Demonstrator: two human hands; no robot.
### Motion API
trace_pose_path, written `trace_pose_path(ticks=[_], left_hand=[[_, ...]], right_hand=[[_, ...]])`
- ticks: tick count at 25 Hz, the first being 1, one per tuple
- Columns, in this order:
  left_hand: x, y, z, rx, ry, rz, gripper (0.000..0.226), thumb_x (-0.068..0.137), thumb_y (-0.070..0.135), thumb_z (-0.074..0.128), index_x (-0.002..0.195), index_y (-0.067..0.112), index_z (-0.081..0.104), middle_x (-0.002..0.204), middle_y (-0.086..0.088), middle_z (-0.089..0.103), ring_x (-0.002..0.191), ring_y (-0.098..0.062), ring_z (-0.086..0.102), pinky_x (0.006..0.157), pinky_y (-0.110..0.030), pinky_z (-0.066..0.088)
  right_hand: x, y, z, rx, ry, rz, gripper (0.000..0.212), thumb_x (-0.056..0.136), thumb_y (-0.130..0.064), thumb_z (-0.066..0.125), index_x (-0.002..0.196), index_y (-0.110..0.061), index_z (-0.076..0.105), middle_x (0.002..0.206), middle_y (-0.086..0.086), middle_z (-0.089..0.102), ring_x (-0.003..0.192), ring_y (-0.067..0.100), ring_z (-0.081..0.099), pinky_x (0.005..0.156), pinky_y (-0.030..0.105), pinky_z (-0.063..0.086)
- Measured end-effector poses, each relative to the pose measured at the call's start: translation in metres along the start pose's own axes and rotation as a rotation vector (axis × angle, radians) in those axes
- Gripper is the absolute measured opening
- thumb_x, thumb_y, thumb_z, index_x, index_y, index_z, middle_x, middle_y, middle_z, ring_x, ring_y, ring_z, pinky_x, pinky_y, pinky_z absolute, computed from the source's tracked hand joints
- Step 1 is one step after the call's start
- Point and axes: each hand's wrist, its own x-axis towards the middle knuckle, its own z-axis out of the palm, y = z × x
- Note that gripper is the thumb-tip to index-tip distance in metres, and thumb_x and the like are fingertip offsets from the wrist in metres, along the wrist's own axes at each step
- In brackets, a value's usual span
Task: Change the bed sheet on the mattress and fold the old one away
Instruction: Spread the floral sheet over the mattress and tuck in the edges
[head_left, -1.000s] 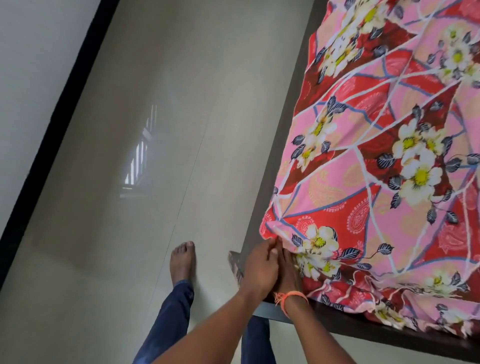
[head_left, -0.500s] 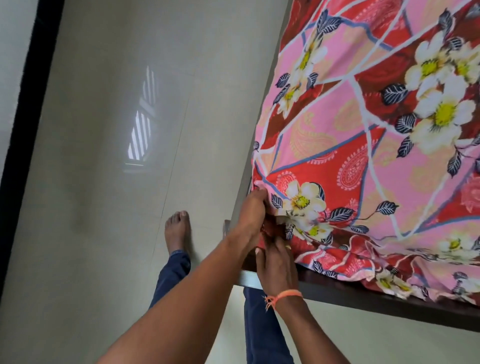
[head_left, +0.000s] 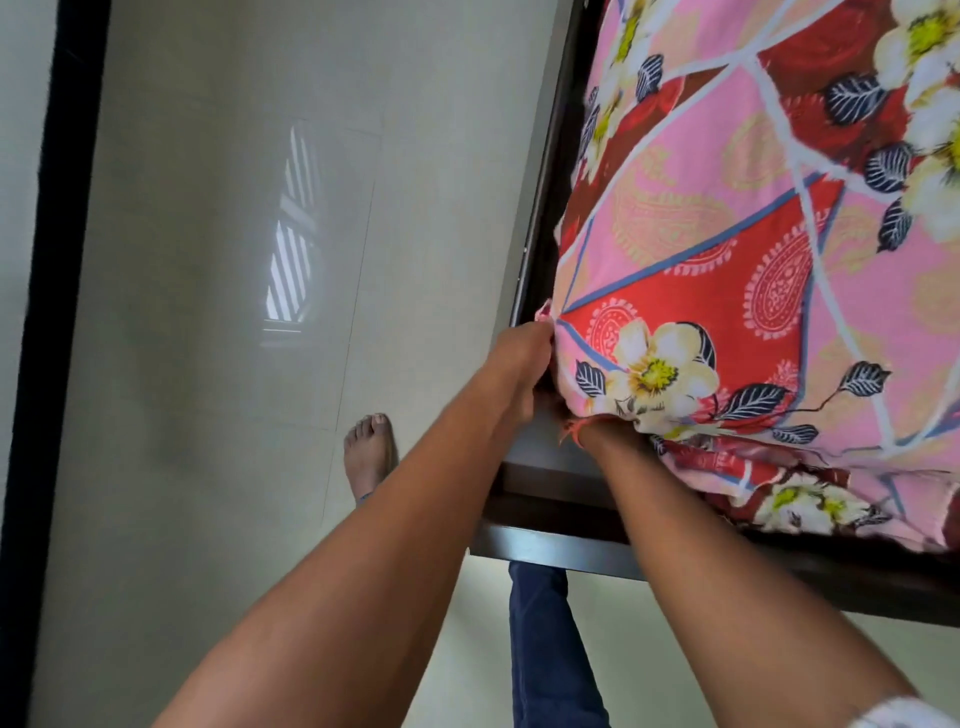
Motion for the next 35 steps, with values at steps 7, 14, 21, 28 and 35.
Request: trace_pose_path(ticks=[7,14,21,28,35], left_hand=[[0.016,-0.006,0.005,-0.086,0.17,-0.099,0.019,0.091,0.013,0.049,0.079,0.005,0.063,0.087,-0.016,0.068,0.066,-0.029,0.065,0.062,-0.031,0.048],[0.04,-0.011,0.0,-0.13,-0.059,-0.481,0.035,0.1,0.023,0.041,0.085,0.006,0.068,0.088,-0.012,0.071,0.058,-0.027,0.07,0.05,-0.04,0.059],[0.007,-0.021,0.005,-0.187,0.209,-0.143,0.02,0.086,0.001,0.042,0.088,-0.002,0.062,0.08,-0.02,0.065,0.081,-0.031,0.066,0.057,-0.034,0.047],[-0.021,-0.017,0.017,-0.008,-0.042,0.279,0.055,0.097,0.06,0.033,0.113,0.021,0.067,0.106,-0.003,0.075,0.101,-0.022,0.071,0.096,-0.048,0.054],[-0.001,-0.015,0.009,-0.061,-0.105,0.218,0.065,0.102,0.06,0.027,0.133,0.012,0.058,0.12,-0.012,0.071,0.109,-0.028,0.069,0.097,-0.043,0.055]], right_hand=[[-0.03,-0.017,0.049,-0.245,0.24,-0.308,0.038,0.095,-0.027,0.045,0.131,-0.016,0.049,0.141,0.009,0.046,0.122,0.034,0.047,0.103,0.038,0.037],[-0.032,0.03,0.046,-0.253,0.512,-0.281,0.027,0.081,-0.019,0.069,0.104,-0.005,0.066,0.111,0.015,0.061,0.1,0.037,0.061,0.084,0.044,0.052],[-0.014,0.009,0.041,-0.18,0.354,-0.231,0.037,0.088,-0.031,0.042,0.118,-0.016,0.056,0.116,0.015,0.063,0.109,0.036,0.058,0.091,0.039,0.048],[-0.041,-0.014,0.072,-0.073,0.393,-0.425,0.048,0.095,-0.021,0.051,0.14,-0.006,0.044,0.146,0.012,0.044,0.136,0.028,0.039,0.114,0.038,0.029],[-0.002,-0.001,0.067,-0.009,0.464,-0.493,0.067,0.088,-0.048,0.032,0.144,-0.012,0.042,0.153,0.006,0.037,0.141,0.024,0.029,0.116,0.041,0.016]])
